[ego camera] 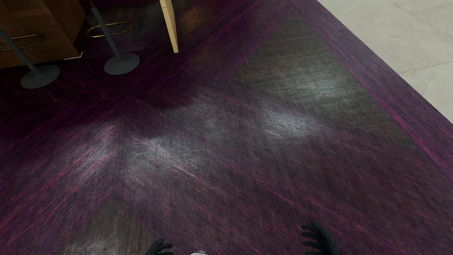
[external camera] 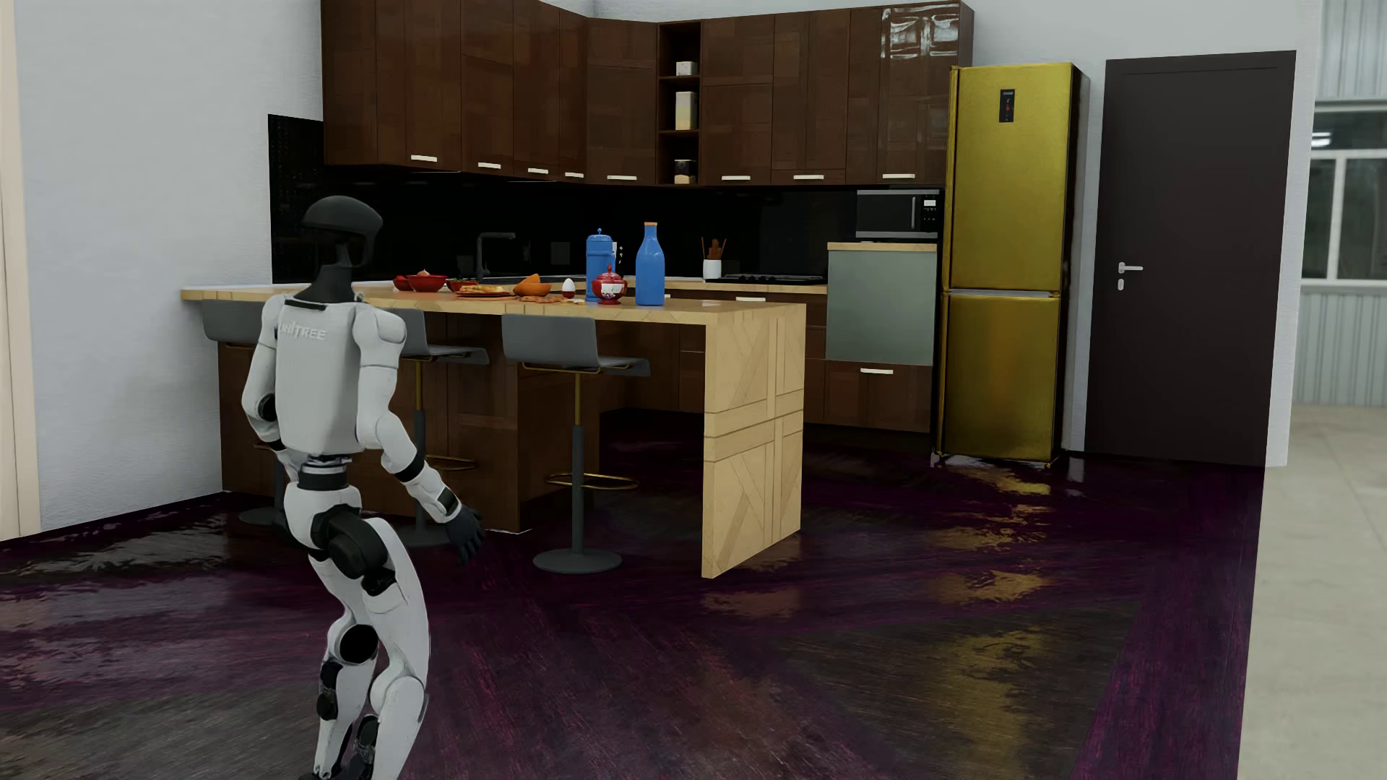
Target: Face back
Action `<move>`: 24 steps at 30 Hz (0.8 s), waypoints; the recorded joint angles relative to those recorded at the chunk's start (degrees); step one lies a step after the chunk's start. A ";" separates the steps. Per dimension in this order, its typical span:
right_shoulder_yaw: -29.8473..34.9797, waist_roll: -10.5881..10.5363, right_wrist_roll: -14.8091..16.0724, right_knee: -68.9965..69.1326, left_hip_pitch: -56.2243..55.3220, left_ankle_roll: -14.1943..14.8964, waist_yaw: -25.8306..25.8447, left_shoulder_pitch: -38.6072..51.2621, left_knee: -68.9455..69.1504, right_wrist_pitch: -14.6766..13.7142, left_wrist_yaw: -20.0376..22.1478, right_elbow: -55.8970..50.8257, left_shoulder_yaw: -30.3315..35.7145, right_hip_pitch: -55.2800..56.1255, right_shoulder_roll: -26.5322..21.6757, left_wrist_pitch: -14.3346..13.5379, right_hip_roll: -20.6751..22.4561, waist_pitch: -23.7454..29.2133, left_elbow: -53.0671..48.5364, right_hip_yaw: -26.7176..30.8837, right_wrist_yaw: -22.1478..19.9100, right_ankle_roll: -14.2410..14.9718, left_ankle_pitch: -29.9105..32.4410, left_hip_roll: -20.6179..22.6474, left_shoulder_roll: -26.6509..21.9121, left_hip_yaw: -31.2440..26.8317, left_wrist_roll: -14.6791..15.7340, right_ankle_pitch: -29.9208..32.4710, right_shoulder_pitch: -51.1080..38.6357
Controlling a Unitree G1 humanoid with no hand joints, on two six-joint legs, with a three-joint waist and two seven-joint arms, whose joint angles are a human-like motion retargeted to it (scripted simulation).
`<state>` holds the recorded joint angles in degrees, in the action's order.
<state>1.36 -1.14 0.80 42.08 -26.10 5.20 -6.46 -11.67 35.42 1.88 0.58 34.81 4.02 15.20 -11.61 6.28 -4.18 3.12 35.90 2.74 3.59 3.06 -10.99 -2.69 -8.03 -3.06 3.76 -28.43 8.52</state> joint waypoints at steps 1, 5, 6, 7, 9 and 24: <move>-0.04 -0.44 0.84 0.36 -0.64 -2.11 0.05 0.49 1.72 0.96 -0.22 -0.17 0.93 0.14 -0.34 -0.21 0.14 0.09 -0.09 0.18 -0.32 0.07 -1.89 -0.14 -0.25 0.30 -0.52 -0.05 -0.20; 1.55 -0.46 3.35 4.75 -0.57 0.56 2.22 -1.63 1.71 2.93 -0.89 -1.35 -0.80 2.48 1.07 -2.27 0.51 -0.86 0.45 0.49 -1.91 0.35 -0.52 -0.74 -1.18 0.53 -1.38 1.28 -1.42; 0.87 0.37 2.51 1.51 -0.48 0.58 1.04 -1.20 0.46 2.67 -0.99 -1.88 -0.93 1.25 0.83 -2.46 0.05 -1.36 -0.45 0.27 -2.01 0.19 0.27 -0.43 -1.29 0.65 -0.99 0.24 -0.04; 0.73 0.50 1.53 -0.12 -0.02 0.35 0.36 -1.06 -0.43 2.28 -0.95 -1.31 -1.42 0.34 0.61 -3.09 0.17 -1.39 -0.37 -0.20 -2.16 -0.08 0.38 -0.49 -0.86 0.28 -0.64 0.78 0.79; 0.01 1.01 0.35 -1.14 0.70 -1.39 -0.51 -0.94 -1.39 2.95 -0.87 -1.31 -1.49 -0.22 1.05 -3.74 0.26 -1.17 0.19 -0.09 -2.63 -0.21 0.25 -0.55 -1.49 0.52 -0.82 1.61 0.24; 1.24 0.51 -1.98 0.56 -0.28 0.86 -0.43 -1.21 0.87 2.33 -3.12 -2.56 -1.33 0.10 1.43 -2.29 0.29 0.33 -0.34 -0.34 0.46 -0.11 -0.31 -0.87 -0.25 0.36 -3.10 -0.17 -1.09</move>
<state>2.59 -0.63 -1.18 42.64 -26.38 6.06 -6.89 -12.88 36.30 4.20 -2.54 32.26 2.69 15.31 -10.18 3.99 -3.89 3.45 35.55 2.40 4.05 2.95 -11.30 -3.56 -8.28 -2.71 0.67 -28.60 7.43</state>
